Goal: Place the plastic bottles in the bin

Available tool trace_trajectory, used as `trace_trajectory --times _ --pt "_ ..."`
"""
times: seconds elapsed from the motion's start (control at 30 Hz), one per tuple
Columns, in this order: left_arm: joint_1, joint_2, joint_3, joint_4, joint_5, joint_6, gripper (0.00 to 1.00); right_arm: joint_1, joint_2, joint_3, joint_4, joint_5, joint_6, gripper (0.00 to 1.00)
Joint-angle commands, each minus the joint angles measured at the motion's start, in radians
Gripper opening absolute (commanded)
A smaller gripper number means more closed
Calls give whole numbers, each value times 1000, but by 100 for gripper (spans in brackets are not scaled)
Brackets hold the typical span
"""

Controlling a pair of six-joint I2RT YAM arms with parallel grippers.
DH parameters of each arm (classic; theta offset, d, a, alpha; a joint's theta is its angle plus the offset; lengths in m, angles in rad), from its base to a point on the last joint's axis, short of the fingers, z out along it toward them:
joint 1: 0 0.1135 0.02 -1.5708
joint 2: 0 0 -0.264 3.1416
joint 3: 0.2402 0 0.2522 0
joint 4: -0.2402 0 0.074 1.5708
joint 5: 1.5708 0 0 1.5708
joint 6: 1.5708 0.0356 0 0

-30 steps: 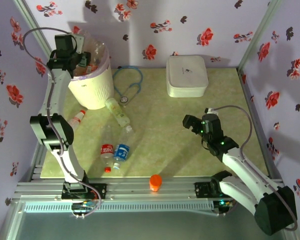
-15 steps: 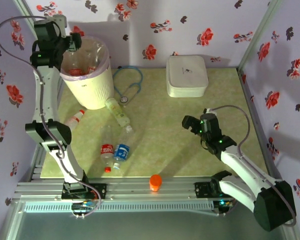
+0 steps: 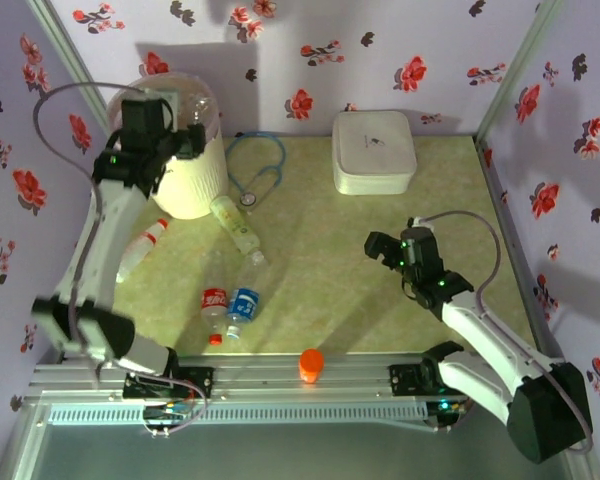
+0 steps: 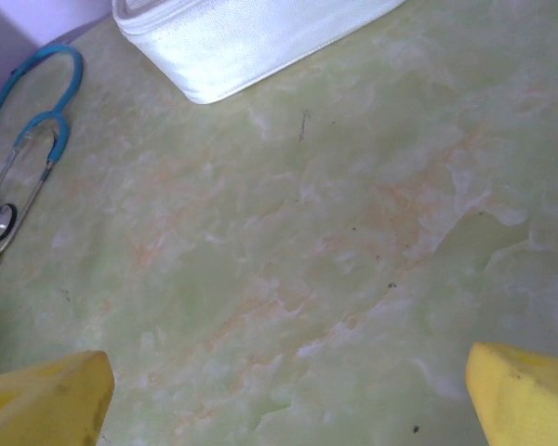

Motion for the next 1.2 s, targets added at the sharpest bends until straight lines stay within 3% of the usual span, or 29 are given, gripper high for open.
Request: trace_trajectory --times 0.0,0.23,0.37,0.5,0.6,0.8,1.17 --pt "-96 -135 -143 -65 -114 -58 76 -12 40 0 27 16 -14 98" --pt "-345 -152 -387 -100 -89 -245 80 -14 165 66 75 -31 -6 98" --pt "-432 -69 -475 -97 -5 -323 86 -14 203 77 91 -53 21 98" --pt "-490 0 -501 -211 57 -381 91 -14 206 82 54 -61 19 98" --pt "-511 8 -538 -267 60 -440 95 -14 198 62 59 -39 19 98" --pt "-537 54 -629 -166 112 -519 95 -14 246 76 83 -74 35 98" --pt "-559 156 -671 -145 134 -548 91 -14 263 102 72 -76 11 98"
